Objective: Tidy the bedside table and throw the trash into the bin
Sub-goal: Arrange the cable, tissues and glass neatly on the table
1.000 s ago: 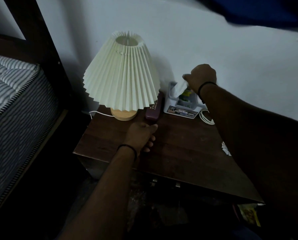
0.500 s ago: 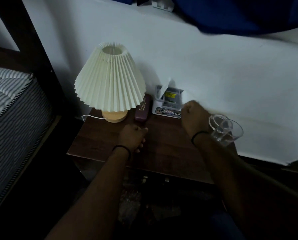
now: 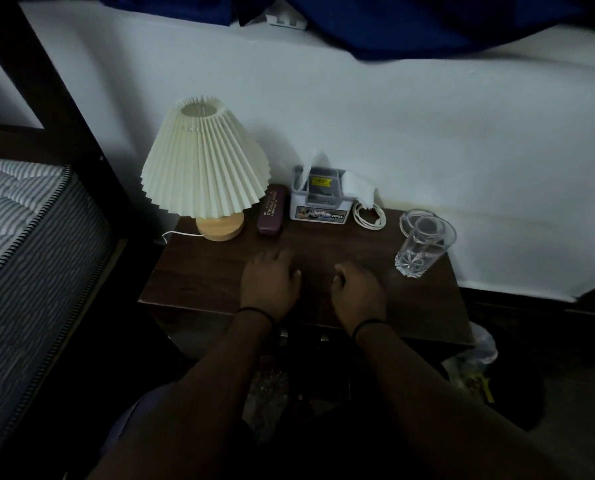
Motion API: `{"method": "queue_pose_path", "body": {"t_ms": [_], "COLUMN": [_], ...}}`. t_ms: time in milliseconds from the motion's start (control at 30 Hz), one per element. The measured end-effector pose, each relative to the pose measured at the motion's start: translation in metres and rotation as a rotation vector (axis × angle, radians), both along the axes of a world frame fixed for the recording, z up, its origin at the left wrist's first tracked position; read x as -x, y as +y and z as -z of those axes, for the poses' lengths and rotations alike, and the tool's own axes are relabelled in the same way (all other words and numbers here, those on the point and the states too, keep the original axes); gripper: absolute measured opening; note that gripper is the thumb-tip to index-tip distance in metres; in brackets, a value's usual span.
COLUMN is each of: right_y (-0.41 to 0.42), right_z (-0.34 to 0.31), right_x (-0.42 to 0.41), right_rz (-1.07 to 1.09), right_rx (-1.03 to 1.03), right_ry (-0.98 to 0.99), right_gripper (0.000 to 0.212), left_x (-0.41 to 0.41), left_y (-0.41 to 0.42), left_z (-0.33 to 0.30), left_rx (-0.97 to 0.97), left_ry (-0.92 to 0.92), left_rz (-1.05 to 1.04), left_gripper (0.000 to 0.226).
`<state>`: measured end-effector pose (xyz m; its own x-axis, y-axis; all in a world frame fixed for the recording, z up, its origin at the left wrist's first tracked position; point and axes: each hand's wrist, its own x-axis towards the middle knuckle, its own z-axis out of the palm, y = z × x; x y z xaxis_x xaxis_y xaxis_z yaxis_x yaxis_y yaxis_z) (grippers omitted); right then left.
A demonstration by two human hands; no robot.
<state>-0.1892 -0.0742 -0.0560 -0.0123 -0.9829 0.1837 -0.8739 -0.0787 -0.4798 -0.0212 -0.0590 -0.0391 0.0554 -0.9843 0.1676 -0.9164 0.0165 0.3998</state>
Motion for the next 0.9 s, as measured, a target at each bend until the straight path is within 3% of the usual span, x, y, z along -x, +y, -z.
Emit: {"method": "queue_pose_path", "body": {"t_ms": [100,267,400,533,600,733,833,900], "right_y": [0.002,-0.002,0.0,-0.018,-0.028,-0.037,-0.044,-0.043], "right_z": [0.002,-0.021,-0.028,-0.016,-0.005,0.0,0.004,0.006], "right_x": [0.008,0.036,0.057,0.082,0.088,0.089,0.091,0.089], "right_rz": [0.122,0.557,0.886,0.74,0.636,0.502,0.478,0.438], "right_rx": [-0.041,0.029,0.157,0.112,0.106,0.122,0.136,0.07], "right_ry": [-0.071,-0.343,-0.525,-0.65,-0.716,-0.781,-0.765,-0.838], "right_gripper": [0.02,0.015,0.046,0.096,0.108,0.099,0.079,0.062], "left_x": [0.0,-0.006,-0.004,-0.001,-0.001,0.003,0.021,0.038], "left_y": [0.003,0.002,0.003,0.003,0.002,-0.002,-0.01,-0.02], "left_z": [0.008,0.013,0.016,0.017,0.016,0.011,0.007,0.009], "left_rx": [-0.056,-0.126,-0.11,-0.061,-0.055,-0.005,0.004,-0.012], "left_ry": [-0.002,0.048,0.086,0.123,0.169,0.351,0.563,0.654], "left_rz": [0.04,-0.008,-0.019,-0.006,-0.001,-0.001,-0.01,0.019], "left_gripper": [0.042,0.045,0.04,0.035,0.035,0.034,0.036,0.049]}}
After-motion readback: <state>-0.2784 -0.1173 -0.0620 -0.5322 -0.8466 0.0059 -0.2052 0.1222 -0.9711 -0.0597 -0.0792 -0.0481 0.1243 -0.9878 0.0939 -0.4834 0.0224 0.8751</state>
